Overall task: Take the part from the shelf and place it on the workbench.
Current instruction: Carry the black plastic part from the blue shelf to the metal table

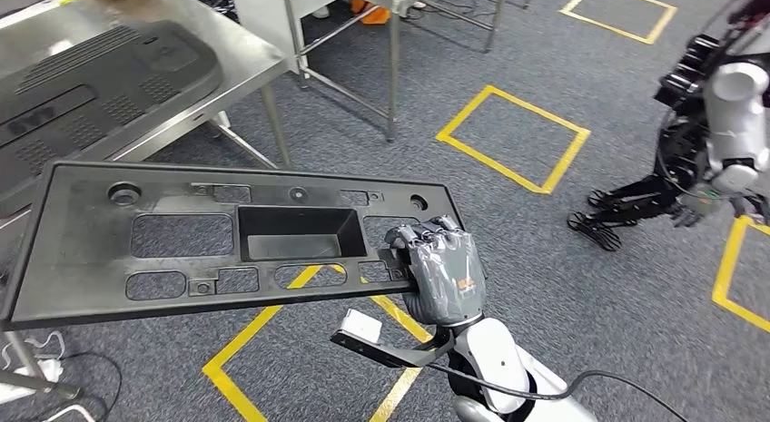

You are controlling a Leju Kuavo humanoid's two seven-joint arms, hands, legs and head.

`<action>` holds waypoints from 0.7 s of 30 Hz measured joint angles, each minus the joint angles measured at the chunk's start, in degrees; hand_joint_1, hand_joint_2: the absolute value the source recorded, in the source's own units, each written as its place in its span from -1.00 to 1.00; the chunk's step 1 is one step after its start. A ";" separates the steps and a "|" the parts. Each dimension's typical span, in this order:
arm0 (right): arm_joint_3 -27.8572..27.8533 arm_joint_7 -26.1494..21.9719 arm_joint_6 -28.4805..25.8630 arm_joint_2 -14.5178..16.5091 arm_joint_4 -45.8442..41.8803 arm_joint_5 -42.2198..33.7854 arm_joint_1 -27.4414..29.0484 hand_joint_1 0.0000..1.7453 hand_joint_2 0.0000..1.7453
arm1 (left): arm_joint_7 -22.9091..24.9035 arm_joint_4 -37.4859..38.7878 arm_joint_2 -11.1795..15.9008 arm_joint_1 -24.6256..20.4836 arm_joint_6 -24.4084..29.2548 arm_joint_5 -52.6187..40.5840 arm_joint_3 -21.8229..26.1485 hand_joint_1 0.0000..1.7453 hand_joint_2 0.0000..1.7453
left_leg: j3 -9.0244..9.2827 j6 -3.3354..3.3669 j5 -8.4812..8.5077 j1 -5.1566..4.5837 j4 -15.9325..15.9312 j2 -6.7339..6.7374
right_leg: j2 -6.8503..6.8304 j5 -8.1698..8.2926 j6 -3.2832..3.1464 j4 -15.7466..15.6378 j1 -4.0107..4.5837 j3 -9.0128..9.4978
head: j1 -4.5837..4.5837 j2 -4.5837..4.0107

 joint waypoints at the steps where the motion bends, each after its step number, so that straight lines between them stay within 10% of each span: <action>1: 0.01 0.01 0.02 -0.01 0.00 -0.01 0.07 1.00 1.00 | 0.00 0.00 0.01 -0.05 -0.01 0.00 0.00 -1.00 1.00 | 0.00 0.12 -0.02 -0.03 0.03 -0.59 | 0.46 -1.24 0.04 3.66 0.00 -2.04 | 0.26 0.00; 3: 0.01 0.03 0.08 -0.02 0.00 -0.02 0.19 1.00 1.00 | 0.01 0.00 0.01 0.04 -0.02 0.00 0.00 -1.00 1.00 | 0.02 0.15 -0.08 -0.07 0.17 -1.97 | 0.75 -0.54 0.08 6.13 -0.02 -3.96 | 0.73 0.00; 7: 0.01 0.03 0.12 -0.01 -0.01 -0.02 0.13 1.00 1.00 | 0.01 0.00 0.01 0.03 -0.01 0.10 0.00 -1.00 1.00 | -0.30 -0.54 -0.49 0.02 1.09 -4.84 | 3.95 6.63 -0.18 -6.11 -0.43 0.65 | 1.56 0.00; 11: 0.04 0.03 0.34 -0.01 -0.04 -0.01 0.01 1.00 1.00 | -0.02 0.00 0.04 0.34 0.00 0.17 0.00 -1.00 1.00 | -0.96 -1.84 -0.38 0.36 1.31 -6.85 | 3.83 6.91 -1.15 -8.68 -0.28 1.68 | 1.51 0.00; 17: 0.10 0.01 0.52 0.05 -0.11 0.09 -0.25 1.00 1.00 | -0.08 -0.02 0.09 0.30 -0.02 0.20 0.01 -1.00 1.00 | -7.90 -3.23 -7.35 0.31 16.11 -0.59 | -0.90 6.87 -2.58 -9.52 -0.23 2.45 | -0.35 0.00; 19: 0.15 0.01 0.55 0.05 -0.11 0.10 -0.25 1.00 1.00 | -0.09 -0.02 0.09 0.34 -0.02 0.24 0.02 -1.00 1.00 | -7.39 -3.26 -5.67 0.45 15.15 -0.12 | -2.36 6.57 -2.47 -9.49 -0.23 2.74 | -0.58 0.00; 21: 0.20 -0.01 0.56 0.06 -0.11 0.10 -0.28 1.00 1.00 | -0.09 -0.01 0.10 0.38 -0.02 0.22 0.02 -1.00 1.00 | -3.44 -2.99 -1.94 0.33 7.55 1.69 | -3.60 6.12 -2.12 -9.49 -0.20 3.33 | -0.82 0.00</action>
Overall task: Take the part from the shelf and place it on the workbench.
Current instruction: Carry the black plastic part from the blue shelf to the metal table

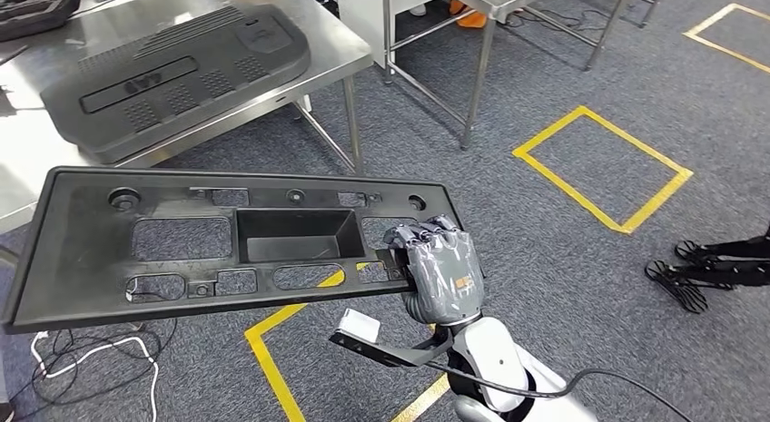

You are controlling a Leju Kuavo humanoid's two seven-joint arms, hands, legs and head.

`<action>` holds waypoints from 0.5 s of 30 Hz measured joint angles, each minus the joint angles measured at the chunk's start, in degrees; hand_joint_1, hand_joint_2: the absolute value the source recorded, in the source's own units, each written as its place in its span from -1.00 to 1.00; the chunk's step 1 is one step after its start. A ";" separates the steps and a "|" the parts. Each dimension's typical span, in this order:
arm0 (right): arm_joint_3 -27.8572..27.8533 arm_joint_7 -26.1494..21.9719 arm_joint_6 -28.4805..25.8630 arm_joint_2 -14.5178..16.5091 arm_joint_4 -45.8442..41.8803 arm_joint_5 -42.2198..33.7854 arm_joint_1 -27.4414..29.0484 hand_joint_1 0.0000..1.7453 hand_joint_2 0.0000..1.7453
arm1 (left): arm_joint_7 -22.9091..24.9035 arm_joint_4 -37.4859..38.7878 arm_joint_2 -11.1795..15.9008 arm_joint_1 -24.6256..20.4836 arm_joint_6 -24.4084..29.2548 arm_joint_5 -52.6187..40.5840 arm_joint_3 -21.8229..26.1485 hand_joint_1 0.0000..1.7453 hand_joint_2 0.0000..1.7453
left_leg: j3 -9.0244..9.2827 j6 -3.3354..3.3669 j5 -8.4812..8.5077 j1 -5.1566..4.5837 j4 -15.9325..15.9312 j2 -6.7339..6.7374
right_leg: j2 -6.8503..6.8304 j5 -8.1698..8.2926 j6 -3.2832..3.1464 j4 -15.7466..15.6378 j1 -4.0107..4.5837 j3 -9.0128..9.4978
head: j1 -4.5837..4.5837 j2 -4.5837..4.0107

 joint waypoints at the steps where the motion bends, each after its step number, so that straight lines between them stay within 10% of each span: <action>1: 0.02 -0.01 0.00 0.00 0.00 0.00 -0.03 1.00 1.00 | 0.00 0.00 0.00 -0.01 0.00 -0.01 0.00 -1.00 1.00 | 1.67 0.30 1.23 -0.24 -3.46 1.03 | -0.51 -0.25 0.27 0.04 0.11 0.26 | -0.13 0.00; 5: 0.20 -0.06 0.00 0.01 -0.01 0.00 -0.18 1.00 1.00 | 0.00 -0.01 -0.01 0.11 0.00 -0.01 0.00 -1.00 1.00 | 2.76 1.66 1.61 -0.80 -6.59 0.91 | -2.02 -0.89 1.51 -0.13 0.37 1.05 | -0.22 0.00; 8: 0.30 -0.09 0.00 0.01 -0.03 0.03 -0.34 1.00 1.00 | 0.00 0.00 0.03 0.20 0.02 0.00 0.00 -1.00 1.00 | 3.34 2.67 1.87 -0.27 -7.40 -0.62 | 1.77 -3.71 2.19 3.73 0.02 -0.24 | -0.03 0.00; 11: 0.44 -0.08 0.03 -0.01 -0.04 -0.03 -0.25 1.00 1.00 | 0.00 -0.01 0.06 -0.02 0.00 -0.02 0.00 -1.00 1.00 | 3.39 3.12 1.84 -0.35 -7.39 -2.49 | 4.15 -7.91 2.24 14.65 0.06 -6.07 | 0.58 0.00; 13: 0.55 -0.02 0.06 -0.03 -0.04 -0.05 -0.16 1.00 1.00 | 0.00 -0.01 0.06 0.06 -0.03 -0.04 0.00 -1.00 1.00 | 3.49 3.13 1.76 -0.42 -7.26 -3.99 | 4.38 -6.20 2.14 15.31 0.11 -7.21 | 0.89 0.00; 15: 0.63 0.03 0.07 -0.05 -0.04 -0.04 -0.17 1.00 1.00 | 0.00 -0.01 0.05 0.08 -0.06 -0.05 0.00 -1.00 1.00 | 3.59 2.97 1.59 -0.35 -7.01 -5.51 | 5.67 -1.59 1.79 8.32 0.04 -4.68 | 1.28 0.00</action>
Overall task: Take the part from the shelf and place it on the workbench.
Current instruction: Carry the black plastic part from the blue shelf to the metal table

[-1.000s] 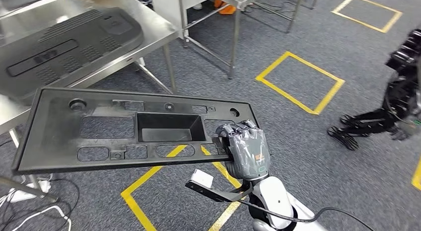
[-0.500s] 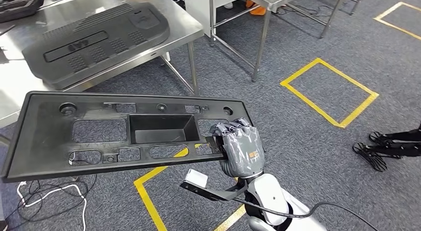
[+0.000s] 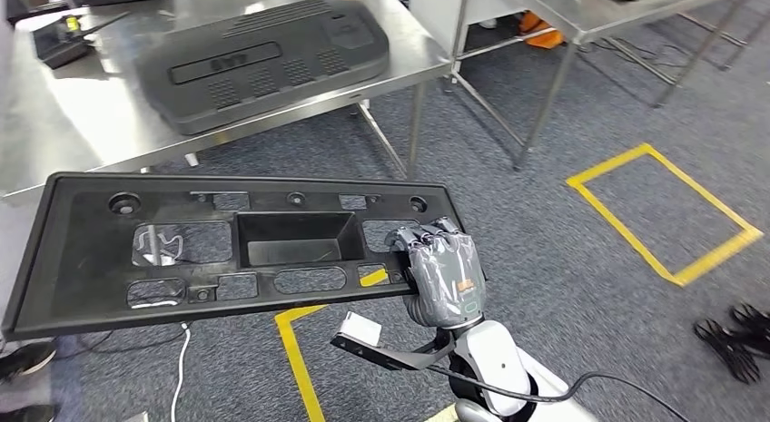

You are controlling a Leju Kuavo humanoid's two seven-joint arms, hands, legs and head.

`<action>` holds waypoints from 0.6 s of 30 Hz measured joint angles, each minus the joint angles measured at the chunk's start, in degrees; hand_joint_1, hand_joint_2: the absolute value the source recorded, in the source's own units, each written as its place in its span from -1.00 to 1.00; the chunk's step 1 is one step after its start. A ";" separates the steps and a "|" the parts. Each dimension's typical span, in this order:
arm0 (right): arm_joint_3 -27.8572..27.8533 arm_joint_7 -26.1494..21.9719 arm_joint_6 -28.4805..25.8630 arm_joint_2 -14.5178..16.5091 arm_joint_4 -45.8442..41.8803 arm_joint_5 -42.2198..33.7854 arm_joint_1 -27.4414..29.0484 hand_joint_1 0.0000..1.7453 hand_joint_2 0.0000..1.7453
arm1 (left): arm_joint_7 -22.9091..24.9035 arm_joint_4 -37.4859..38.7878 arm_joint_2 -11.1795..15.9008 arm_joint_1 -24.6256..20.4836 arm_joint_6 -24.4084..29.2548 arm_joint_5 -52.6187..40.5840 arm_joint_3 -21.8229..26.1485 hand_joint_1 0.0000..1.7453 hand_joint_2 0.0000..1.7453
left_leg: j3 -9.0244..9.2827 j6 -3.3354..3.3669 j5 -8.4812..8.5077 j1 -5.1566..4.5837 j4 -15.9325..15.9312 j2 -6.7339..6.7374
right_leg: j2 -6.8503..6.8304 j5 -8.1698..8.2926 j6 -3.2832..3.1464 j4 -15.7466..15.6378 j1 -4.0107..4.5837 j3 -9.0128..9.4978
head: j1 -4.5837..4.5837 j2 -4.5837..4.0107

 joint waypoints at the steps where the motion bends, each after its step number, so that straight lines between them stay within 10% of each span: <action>1: 0.03 0.02 0.01 0.00 0.00 0.01 0.00 1.00 1.00 | 0.00 0.00 -0.01 -0.05 -0.02 -0.01 0.00 -1.00 1.00 | -0.13 -0.19 -0.12 -0.05 0.30 -0.73 | 1.28 1.62 -0.13 -3.70 -0.11 1.41 | 0.15 0.00; 3: 0.07 0.05 0.04 -0.01 -0.03 0.05 0.04 1.00 1.00 | 0.01 0.00 -0.02 -0.10 -0.07 -0.04 0.00 -1.00 1.00 | -0.59 -0.79 -0.18 0.13 0.62 -1.96 | 3.08 2.57 -0.31 -7.36 -0.11 2.75 | 0.33 0.00; 6: 0.09 0.27 0.11 -0.01 -0.07 0.13 0.06 1.00 1.00 | 0.04 -0.01 0.05 0.10 -0.10 -0.15 0.00 -1.00 1.00 | -0.96 -1.91 -0.26 0.33 0.81 -2.66 | 1.73 2.60 -1.06 -7.98 -0.03 3.12 | 0.49 0.00; 12: 0.09 0.50 0.31 0.02 -0.22 0.20 0.36 1.00 1.00 | 0.17 -0.02 0.09 -0.20 -0.18 -0.61 0.01 -1.00 1.00 | -8.03 -3.50 -6.97 0.56 15.84 3.34 | -3.04 2.28 -2.17 -8.57 -0.15 4.00 | -1.18 0.00; 18: 0.04 1.01 0.07 0.02 -0.31 0.93 0.42 1.00 1.00 | 0.45 -0.03 0.06 -0.07 -0.21 -0.72 0.01 -1.00 1.00 | -0.51 -3.14 0.21 0.73 0.67 4.76 | -5.02 1.06 -0.89 -8.33 -0.09 5.13 | -1.78 0.00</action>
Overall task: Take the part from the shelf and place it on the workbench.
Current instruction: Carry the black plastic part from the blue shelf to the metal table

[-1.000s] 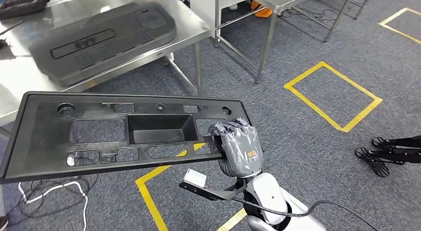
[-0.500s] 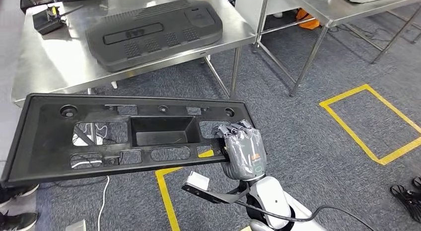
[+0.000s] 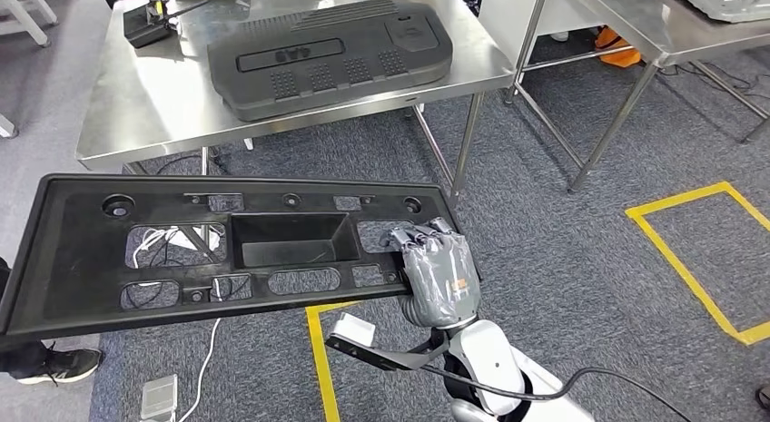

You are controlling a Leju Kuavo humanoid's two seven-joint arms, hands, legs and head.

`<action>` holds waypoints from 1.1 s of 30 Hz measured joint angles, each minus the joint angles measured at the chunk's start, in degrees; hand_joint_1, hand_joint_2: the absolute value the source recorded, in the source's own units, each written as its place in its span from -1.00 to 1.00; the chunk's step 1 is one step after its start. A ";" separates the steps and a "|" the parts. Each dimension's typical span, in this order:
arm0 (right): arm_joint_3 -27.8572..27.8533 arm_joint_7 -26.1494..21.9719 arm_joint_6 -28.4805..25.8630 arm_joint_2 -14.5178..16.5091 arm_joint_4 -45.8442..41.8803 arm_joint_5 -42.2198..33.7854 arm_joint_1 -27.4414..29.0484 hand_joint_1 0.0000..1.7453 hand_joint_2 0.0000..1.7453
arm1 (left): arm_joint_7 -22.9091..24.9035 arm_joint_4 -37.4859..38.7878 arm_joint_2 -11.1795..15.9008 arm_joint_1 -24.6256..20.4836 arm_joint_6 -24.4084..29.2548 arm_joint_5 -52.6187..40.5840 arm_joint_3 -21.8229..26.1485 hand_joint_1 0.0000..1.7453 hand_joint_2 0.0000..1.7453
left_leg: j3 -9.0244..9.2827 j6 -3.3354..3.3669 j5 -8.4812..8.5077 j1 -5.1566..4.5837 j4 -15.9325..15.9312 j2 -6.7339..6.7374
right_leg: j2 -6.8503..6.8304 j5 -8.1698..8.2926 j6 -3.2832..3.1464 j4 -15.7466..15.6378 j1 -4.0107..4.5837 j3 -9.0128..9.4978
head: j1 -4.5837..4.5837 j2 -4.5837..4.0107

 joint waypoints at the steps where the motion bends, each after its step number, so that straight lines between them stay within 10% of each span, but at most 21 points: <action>1: -0.01 0.04 -0.05 0.00 0.00 0.13 0.01 1.00 1.00 | 0.04 0.00 -0.03 0.01 -0.04 -0.07 -0.01 -1.00 1.00 | 0.14 0.11 -0.19 -0.05 -0.37 0.05 | -0.02 -0.16 -0.07 0.06 0.13 0.02 | 0.00 0.00; 17: -0.07 0.71 -0.27 0.07 -0.01 -0.03 0.03 1.00 1.00 | 0.40 -0.01 0.11 -0.12 -1.96 -0.98 -0.01 -1.00 1.00 | 0.66 2.19 -0.91 -0.50 -0.74 -0.02 | 0.15 0.17 2.02 -1.67 -0.25 1.34 | 0.50 0.00; 19: -0.08 0.79 -0.52 0.12 -0.02 -1.65 -0.02 1.00 1.00 | 0.44 -0.02 0.12 -0.14 -2.03 -1.01 -0.01 -1.00 1.00 | 1.58 2.76 -0.58 -0.10 -1.95 -0.15 | 1.55 -1.30 2.20 0.66 -0.33 0.58 | 0.68 0.00; 22: -0.10 0.68 -1.41 0.13 -0.01 -3.61 0.13 1.00 1.00 | 0.51 -0.02 0.12 -0.30 -2.20 -1.03 -0.01 -1.00 1.00 | 2.24 3.10 -0.54 0.14 -2.46 -0.45 | 3.44 -5.65 2.23 11.15 -0.40 -5.20 | 1.28 0.00; 24: -0.11 0.68 -1.99 0.13 0.00 -3.17 0.33 1.00 1.00 | 0.57 -0.02 0.12 -0.27 -2.29 -1.04 -0.01 -1.00 1.00 | 2.54 2.83 -0.90 0.26 -2.34 -0.90 | 3.57 -5.17 2.37 14.34 -0.53 -7.86 | 1.74 0.00; 28: -0.12 0.83 -2.69 0.15 0.04 -2.59 0.49 1.00 1.00 | 0.64 -0.03 0.13 -0.30 -2.31 -1.07 -0.01 -1.00 1.00 | 3.27 1.21 -2.45 0.73 -1.22 -1.84 | 3.91 2.17 2.62 2.89 -0.95 -3.87 | 3.04 0.00; 33: -0.15 1.06 -3.05 0.22 0.08 -2.68 0.75 1.00 1.00 | 0.67 -0.04 0.16 -0.30 -2.31 -1.10 -0.01 -1.00 1.00 | 3.49 -0.57 -3.43 0.81 -0.62 -1.94 | 4.17 1.54 0.53 1.03 -0.57 -2.98 | 2.83 0.00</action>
